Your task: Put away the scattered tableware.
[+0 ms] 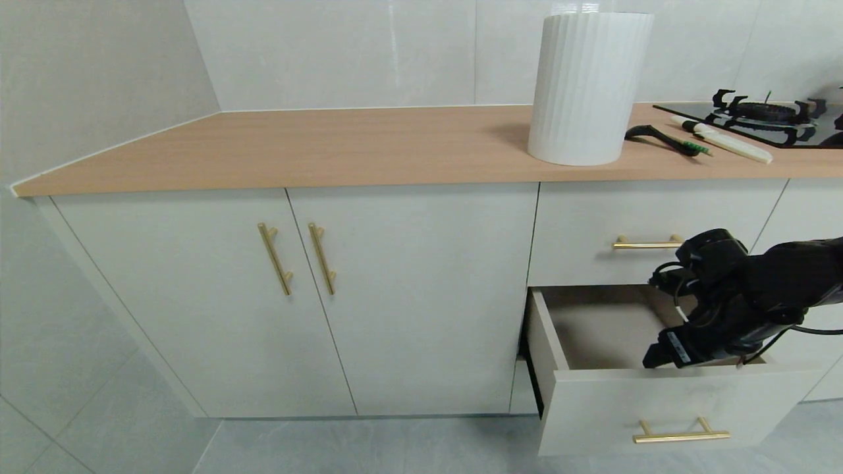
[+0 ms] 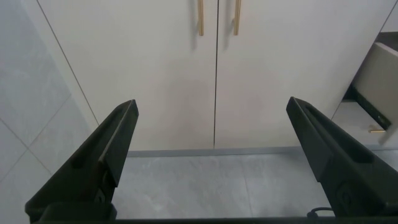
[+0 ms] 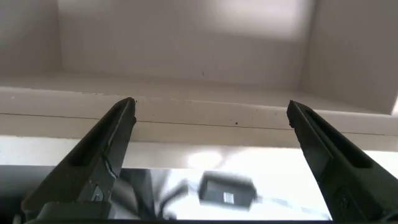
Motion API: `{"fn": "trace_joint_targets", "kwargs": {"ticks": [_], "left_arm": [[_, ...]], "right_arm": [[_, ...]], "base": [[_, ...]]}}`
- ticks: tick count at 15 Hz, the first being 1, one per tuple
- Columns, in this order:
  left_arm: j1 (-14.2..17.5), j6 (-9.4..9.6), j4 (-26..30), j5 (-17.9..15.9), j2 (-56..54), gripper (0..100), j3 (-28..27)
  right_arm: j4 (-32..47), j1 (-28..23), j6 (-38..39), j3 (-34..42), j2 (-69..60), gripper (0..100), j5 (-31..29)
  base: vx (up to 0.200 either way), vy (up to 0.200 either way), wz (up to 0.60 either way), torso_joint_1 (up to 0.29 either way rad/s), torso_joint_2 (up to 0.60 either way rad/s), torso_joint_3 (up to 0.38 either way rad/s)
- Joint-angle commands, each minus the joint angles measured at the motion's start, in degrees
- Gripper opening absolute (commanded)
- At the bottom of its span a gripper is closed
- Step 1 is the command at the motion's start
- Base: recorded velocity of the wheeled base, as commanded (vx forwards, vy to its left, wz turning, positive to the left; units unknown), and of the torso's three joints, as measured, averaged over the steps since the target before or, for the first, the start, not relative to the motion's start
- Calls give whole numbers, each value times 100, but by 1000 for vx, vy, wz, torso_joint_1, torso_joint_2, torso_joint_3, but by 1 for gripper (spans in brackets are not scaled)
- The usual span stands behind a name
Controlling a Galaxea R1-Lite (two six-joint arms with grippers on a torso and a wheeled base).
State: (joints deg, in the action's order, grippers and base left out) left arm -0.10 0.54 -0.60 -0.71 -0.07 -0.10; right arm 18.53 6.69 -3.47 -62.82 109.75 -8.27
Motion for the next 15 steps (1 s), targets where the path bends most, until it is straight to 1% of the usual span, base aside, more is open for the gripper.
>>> {"fn": "trace_joint_targets", "kwargs": {"ticks": [1, 4, 7, 8, 10, 14, 15], "left_arm": [[1, -1, -2, 0, 7, 100, 1], [1, -1, -2, 0, 7, 100, 1], [1, -1, -2, 0, 7, 100, 1], [1, -1, -2, 0, 7, 100, 1], [1, -1, -2, 0, 7, 100, 1], [1, -1, -2, 0, 7, 100, 1], [1, -1, -2, 0, 7, 100, 1]], "right_arm": [[327, 25, -30, 86, -226, 100, -8], [1153, 43, -206, 103, -270, 100, -44], [1285, 43, -241, 173, -253, 100, -52], [1355, 78, -426, 376, -244, 100, -175], [1627, 183, -452, 455, -235, 100, -509], [2102, 341, -558, 472, -103, 100, -545], [2199, 482, -575, 481, 11, 100, -562]], "base": [[0, 0, 0, 0, 0, 0], [0, 0, 0, 0, 0, 0], [0, 0, 0, 0, 0, 0], [0, 0, 0, 0, 0, 0], [0, 0, 0, 0, 0, 0], [0, 0, 0, 0, 0, 0], [0, 0, 0, 0, 0, 0]]}}
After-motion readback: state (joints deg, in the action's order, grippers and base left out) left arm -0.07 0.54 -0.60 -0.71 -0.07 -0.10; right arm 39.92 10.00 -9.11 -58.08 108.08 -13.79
